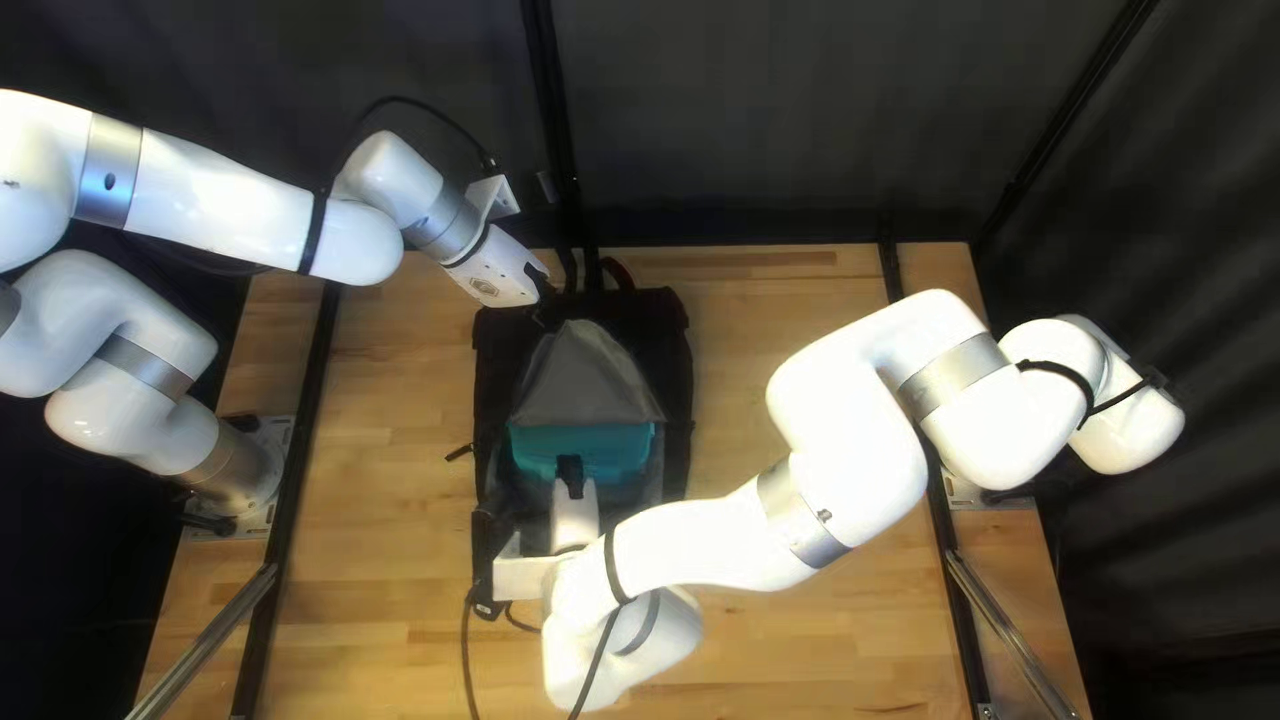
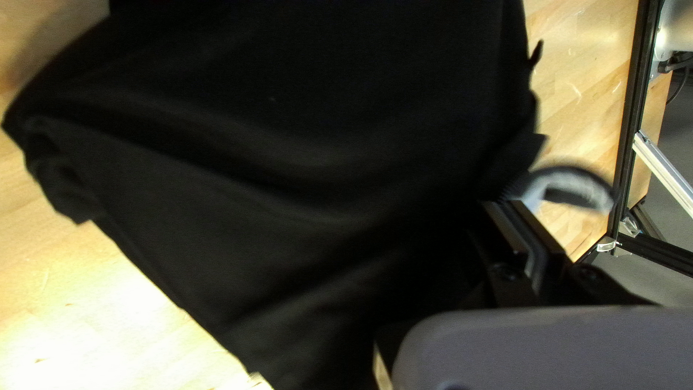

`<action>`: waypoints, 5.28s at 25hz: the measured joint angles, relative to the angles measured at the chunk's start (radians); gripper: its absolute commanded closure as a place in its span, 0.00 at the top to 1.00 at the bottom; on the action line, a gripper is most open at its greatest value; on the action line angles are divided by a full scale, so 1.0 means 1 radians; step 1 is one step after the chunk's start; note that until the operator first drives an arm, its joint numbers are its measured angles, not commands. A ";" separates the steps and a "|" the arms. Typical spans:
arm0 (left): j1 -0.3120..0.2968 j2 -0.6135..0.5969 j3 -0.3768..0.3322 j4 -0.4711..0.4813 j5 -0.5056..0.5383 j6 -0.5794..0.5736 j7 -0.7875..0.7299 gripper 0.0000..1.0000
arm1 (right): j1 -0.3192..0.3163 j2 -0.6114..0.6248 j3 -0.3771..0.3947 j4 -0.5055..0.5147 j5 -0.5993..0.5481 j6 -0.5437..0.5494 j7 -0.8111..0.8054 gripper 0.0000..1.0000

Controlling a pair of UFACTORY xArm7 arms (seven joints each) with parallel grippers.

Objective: Remove a lunch box from a kids backpack

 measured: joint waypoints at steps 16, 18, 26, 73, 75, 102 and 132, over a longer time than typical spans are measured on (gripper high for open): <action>0.000 0.000 0.000 0.000 0.000 0.000 0.000 0.00 | -0.044 -0.107 -0.002 -0.104 0.059 -0.045 0.083 1.00; 0.000 0.000 0.000 0.000 0.000 0.000 0.000 0.00 | -0.072 -0.208 0.004 -0.235 0.080 -0.137 0.121 1.00; 0.000 0.000 0.000 0.000 0.000 0.000 0.000 0.00 | -0.143 -0.468 0.016 -0.546 0.174 -0.404 0.274 1.00; 0.000 0.000 0.000 0.000 0.000 0.000 0.000 0.00 | -0.080 0.102 0.003 0.082 0.165 -0.052 -0.039 1.00; 0.000 0.000 0.000 0.000 0.000 0.000 0.000 0.00 | -0.077 0.102 -0.001 0.094 0.164 -0.030 -0.046 1.00; 0.000 0.000 0.000 0.000 0.000 0.000 0.000 0.00 | -0.048 0.116 -0.006 0.180 0.171 0.104 -0.117 0.02; 0.000 0.000 0.000 0.000 0.000 0.000 0.000 0.00 | 0.024 0.064 -0.007 0.266 0.202 0.309 -0.094 0.00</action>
